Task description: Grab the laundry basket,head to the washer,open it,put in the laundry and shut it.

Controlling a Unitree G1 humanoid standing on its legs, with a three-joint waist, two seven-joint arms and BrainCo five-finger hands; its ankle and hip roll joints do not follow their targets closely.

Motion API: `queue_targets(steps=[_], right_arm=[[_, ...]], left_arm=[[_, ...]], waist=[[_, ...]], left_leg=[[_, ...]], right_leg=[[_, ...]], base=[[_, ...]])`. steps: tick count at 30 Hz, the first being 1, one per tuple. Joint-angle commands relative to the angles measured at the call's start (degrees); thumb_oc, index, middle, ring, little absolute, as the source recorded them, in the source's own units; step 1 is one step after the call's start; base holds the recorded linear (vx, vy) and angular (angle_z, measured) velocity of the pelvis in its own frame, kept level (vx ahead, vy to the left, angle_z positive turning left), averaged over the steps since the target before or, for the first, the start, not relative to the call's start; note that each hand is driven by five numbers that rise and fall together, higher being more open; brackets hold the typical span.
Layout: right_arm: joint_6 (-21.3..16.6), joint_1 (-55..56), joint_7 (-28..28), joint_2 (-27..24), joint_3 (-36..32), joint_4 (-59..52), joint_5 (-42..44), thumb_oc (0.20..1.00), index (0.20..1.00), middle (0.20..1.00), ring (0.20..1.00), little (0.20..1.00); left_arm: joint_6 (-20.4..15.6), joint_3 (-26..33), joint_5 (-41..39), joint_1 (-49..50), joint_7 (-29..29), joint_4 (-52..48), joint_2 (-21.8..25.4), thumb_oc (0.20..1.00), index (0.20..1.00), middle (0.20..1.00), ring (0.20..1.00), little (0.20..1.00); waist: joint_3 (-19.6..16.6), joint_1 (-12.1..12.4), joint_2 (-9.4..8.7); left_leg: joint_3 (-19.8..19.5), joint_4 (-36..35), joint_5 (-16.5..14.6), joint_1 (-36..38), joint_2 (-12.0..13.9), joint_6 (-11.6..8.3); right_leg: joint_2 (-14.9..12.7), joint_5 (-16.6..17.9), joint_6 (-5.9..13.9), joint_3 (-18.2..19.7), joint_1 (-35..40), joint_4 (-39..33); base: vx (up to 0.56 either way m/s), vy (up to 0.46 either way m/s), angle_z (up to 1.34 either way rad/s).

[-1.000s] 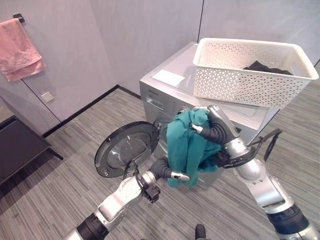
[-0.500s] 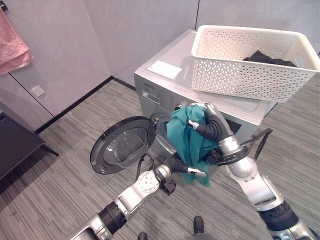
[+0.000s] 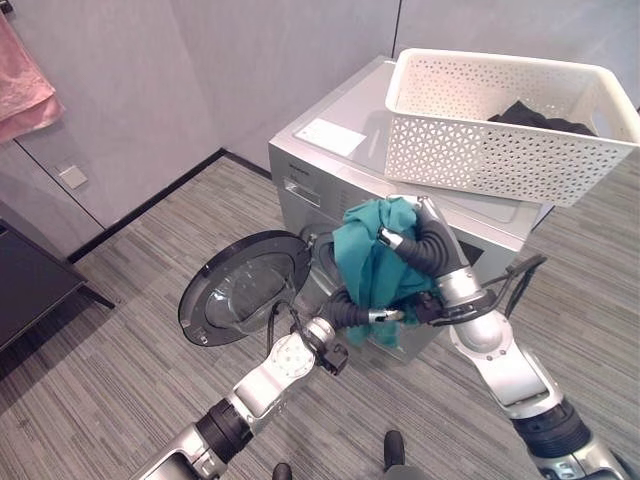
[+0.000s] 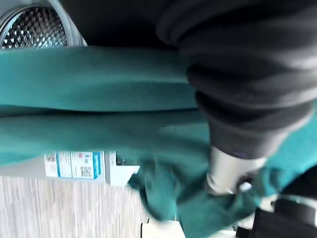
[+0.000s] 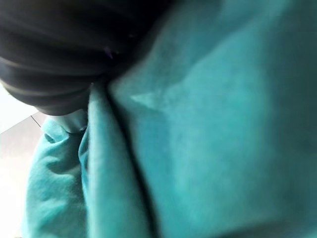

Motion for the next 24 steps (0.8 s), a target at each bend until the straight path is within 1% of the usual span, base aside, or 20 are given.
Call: queue_targets(steps=[1,4,5,6,8,9,12,13,14,15,19,20,21,22,24], right_arm=[[-2.88,-5.49,-2.35,1.4,-1.63,-1.27,2.39,0.2,0.2,0.2,0.2,0.2],[-2.42,-4.36,-2.13,1.18,-1.92,-0.43,2.89,0.2,0.2,0.2,0.2,0.2],[-2.05,-3.66,-1.83,1.25,-1.87,0.29,4.25,0.423,0.423,0.423,0.423,0.423],[-1.97,-3.59,-1.7,1.13,-1.78,0.7,4.65,0.526,0.526,0.526,0.526,0.526],[-1.99,-3.6,-1.71,1.13,-1.76,0.72,4.66,1.0,1.0,1.0,1.0,1.0],[-1.71,-2.98,-0.18,0.86,-0.86,2.12,6.73,1.0,1.0,1.0,1.0,1.0],[-1.19,-2.52,1.04,0.87,0.19,5.15,11.97,1.0,1.0,1.0,1.0,1.0],[-0.66,-2.73,1.43,0.69,0.77,6.94,14.12,1.0,1.0,1.0,1.0,1.0],[-0.7,-2.83,1.42,0.68,0.79,7.0,14.15,1.0,1.0,1.0,1.0,1.0],[-0.8,-3.05,1.81,0.58,1.06,8.22,15.39,1.0,1.0,1.0,1.0,1.0],[-0.29,-3.07,3.06,0.09,1.59,13.47,20.55,1.0,1.0,1.0,1.0,1.0],[0.03,-2.3,3.89,-0.61,0.82,16.03,22.39,1.0,1.0,1.0,1.0,1.0],[0.0,-2.3,3.89,-0.61,0.83,16.06,22.4,1.0,1.0,1.0,1.0,1.0],[0.5,-0.64,3.97,-1.11,-0.91,18.65,22.16,1.0,1.0,1.0,1.0,1.0],[0.68,0.59,3.98,-1.04,-2.04,19.58,22.14,1.0,1.0,1.0,1.0,1.0]], left_arm=[[-5.55,0.87,1.65,-3.27,1.1,1.31,-0.17,0.2,0.2,0.2,0.2,0.2],[-5.44,1.58,1.19,-1.92,1.26,1.4,0.1,0.2,0.2,0.2,0.2,0.2],[-5.18,1.88,1.06,-1.28,1.25,1.7,0.32,0.2,0.2,0.2,0.2,0.2],[-5.16,1.99,1.0,-1.07,1.26,1.83,0.39,0.2,0.2,0.2,0.2,0.2],[-5.17,2.0,1.0,-1.06,1.25,1.83,0.4,0.2,0.2,0.2,0.2,0.2],[-5.12,2.4,0.59,-0.37,0.81,2.03,0.48,0.2,0.2,0.2,0.2,0.2],[-4.75,2.72,-0.75,0.83,0.63,2.96,0.51,0.2,0.2,0.2,0.2,0.2],[-4.59,2.78,-1.21,1.46,0.39,3.36,0.58,0.2,0.2,0.2,0.2,0.2],[-4.6,2.81,-1.21,1.42,0.38,3.36,0.58,0.2,0.2,0.2,0.2,0.2],[-4.68,3.01,-1.31,1.87,0.35,3.68,0.71,0.2,0.2,0.2,0.2,0.2],[-4.87,4.56,-2.06,3.59,-0.1,4.11,1.49,0.2,0.2,0.2,0.2,0.2],[-4.93,5.83,-2.19,5.01,-0.35,4.04,2.11,0.2,0.2,0.2,0.2,0.2],[-4.92,5.83,-2.2,5.03,-0.36,4.01,2.13,0.2,0.2,0.2,0.2,0.2],[-5.3,7.7,-1.83,6.23,-0.4,4.08,2.87,0.2,0.2,0.2,0.2,0.2],[-5.46,8.41,-1.73,6.77,-0.34,4.16,3.11,0.2,0.2,0.2,0.2,0.2]], waist=[[-0.01,0.07,-3.05],[-0.04,0.18,-3.23],[-0.04,0.21,-3.35],[-0.01,0.23,-3.42],[-0.02,0.24,-3.42],[-0.05,0.37,-3.57],[-0.21,0.62,-3.81],[-0.16,0.79,-3.72],[-0.1,0.77,-3.87],[-0.05,0.9,-3.73],[0.27,1.58,-4.03],[0.47,2.03,-4.41],[0.44,2.04,-4.43],[0.69,2.14,-4.89],[0.68,2.18,-5.12]], left_leg=[[-0.44,0.29,-5.39,4.38,0.74,1.03],[-0.34,0.29,-5.46,4.45,0.71,1.06],[-0.32,0.29,-5.46,4.48,0.61,1.12],[-0.3,0.29,-5.47,4.48,0.58,1.14],[-0.28,0.29,-5.47,4.47,0.57,1.15],[-0.29,0.29,-5.66,4.46,0.37,1.27],[-0.24,0.29,-5.71,4.45,0.09,1.43],[-0.25,0.29,-6.17,4.75,0.06,1.53],[-0.24,0.29,-5.72,4.51,-0.13,1.55],[-0.26,0.29,-6.25,4.78,-0.07,1.62],[-0.47,0.29,-6.32,4.53,-1.11,2.1],[-0.55,0.74,-6.55,4.15,-1.79,2.48],[-0.54,0.75,-6.56,4.13,-1.81,2.5],[-0.32,1.94,-7.4,3.66,-2.55,3.04],[-0.2,2.59,-7.91,3.44,-2.96,3.36]], right_leg=[[-1.24,-5.14,0.24,-0.54,4.01,0.17],[-1.32,-5.06,0.31,-0.55,3.99,0.15],[-1.33,-4.99,0.33,-0.52,3.91,0.2],[-1.35,-4.95,0.33,-0.46,3.88,0.21],[-1.36,-4.95,0.34,-0.43,3.87,0.21],[-1.52,-4.86,0.4,-0.31,3.73,0.23],[-1.77,-4.62,0.47,-0.2,3.59,0.24],[-1.82,-4.85,0.63,-0.3,3.89,0.26],[-1.99,-4.47,0.56,-0.24,3.64,0.26],[-1.97,-4.8,0.73,-0.27,3.83,0.3],[-2.82,-4.23,1.16,-0.21,3.22,0.47],[-3.31,-3.94,1.44,0.03,2.94,0.63],[-3.34,-3.94,1.45,0.05,2.91,0.64],[-3.95,-3.64,1.85,0.53,2.5,0.95],[-4.25,-3.5,2.01,0.88,2.15,1.23]], base=[[0.0,0.0,0.0],[0.0,0.0,0.0],[0.0,0.011,-0.03],[0.0,0.011,-0.04],[0.0,0.006,-0.05],[0.0,0.015,-0.03],[0.01,0.014,-0.01],[0.0,0.034,-0.02],[0.03,0.043,-0.03],[-0.01,0.037,-0.02],[-0.01,0.071,-0.01],[-0.02,0.075,0.0],[-0.04,0.11,-0.01],[-0.02,0.065,-0.02],[-0.02,0.111,-0.05]])
